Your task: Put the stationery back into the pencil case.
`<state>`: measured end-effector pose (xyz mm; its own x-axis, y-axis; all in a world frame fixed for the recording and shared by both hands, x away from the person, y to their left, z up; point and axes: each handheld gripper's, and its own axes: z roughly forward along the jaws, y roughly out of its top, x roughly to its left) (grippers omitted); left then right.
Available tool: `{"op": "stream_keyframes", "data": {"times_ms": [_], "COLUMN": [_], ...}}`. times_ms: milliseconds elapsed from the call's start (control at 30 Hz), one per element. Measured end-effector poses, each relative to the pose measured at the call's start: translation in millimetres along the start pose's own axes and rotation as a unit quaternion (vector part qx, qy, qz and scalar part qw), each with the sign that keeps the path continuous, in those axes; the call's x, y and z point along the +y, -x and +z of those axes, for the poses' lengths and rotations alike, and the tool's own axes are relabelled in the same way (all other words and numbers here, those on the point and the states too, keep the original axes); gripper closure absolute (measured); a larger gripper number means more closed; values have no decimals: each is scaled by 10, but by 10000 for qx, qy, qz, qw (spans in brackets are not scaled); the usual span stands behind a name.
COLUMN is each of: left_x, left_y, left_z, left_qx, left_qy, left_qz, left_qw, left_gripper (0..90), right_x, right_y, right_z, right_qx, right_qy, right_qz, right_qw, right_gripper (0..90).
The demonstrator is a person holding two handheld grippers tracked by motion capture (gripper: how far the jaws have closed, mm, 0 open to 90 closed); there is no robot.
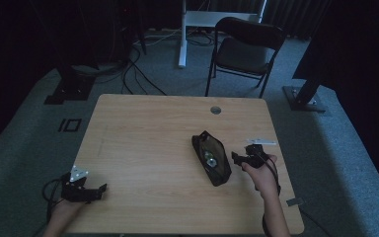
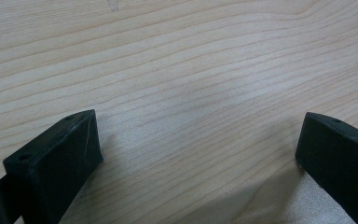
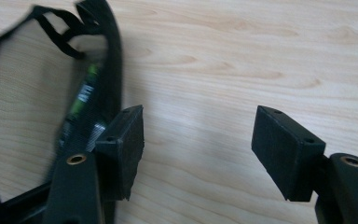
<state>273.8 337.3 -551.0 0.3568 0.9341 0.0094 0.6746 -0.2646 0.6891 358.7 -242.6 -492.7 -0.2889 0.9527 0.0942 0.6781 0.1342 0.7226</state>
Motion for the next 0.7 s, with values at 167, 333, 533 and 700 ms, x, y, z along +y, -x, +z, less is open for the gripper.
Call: {"op": "stream_keyframes", "data": {"times_ms": [167,333,533,700], "left_x": [0,-1,-1,-1], "left_y": [0,0,0,-1], "left_z": [0,1,1,0], "left_qx": [0,0,2,1], "left_qy": [0,8,9,2], "left_qz": [0,1,0,8], "left_qw": [10000,10000,10000,10000], "left_gripper": [0,0,0,0], "right_x": [-130,-258,-420,-547], "right_y": [98,144,182,217], "right_z": [38,83,121,156], "right_qx": [-115,-144,-219,-338], "right_qy": [61,66,76,10], "right_qz": [27,3,-20,-72], "right_qw": [9999,9999,9997,9994], "right_gripper": [304,280,277,264]}}
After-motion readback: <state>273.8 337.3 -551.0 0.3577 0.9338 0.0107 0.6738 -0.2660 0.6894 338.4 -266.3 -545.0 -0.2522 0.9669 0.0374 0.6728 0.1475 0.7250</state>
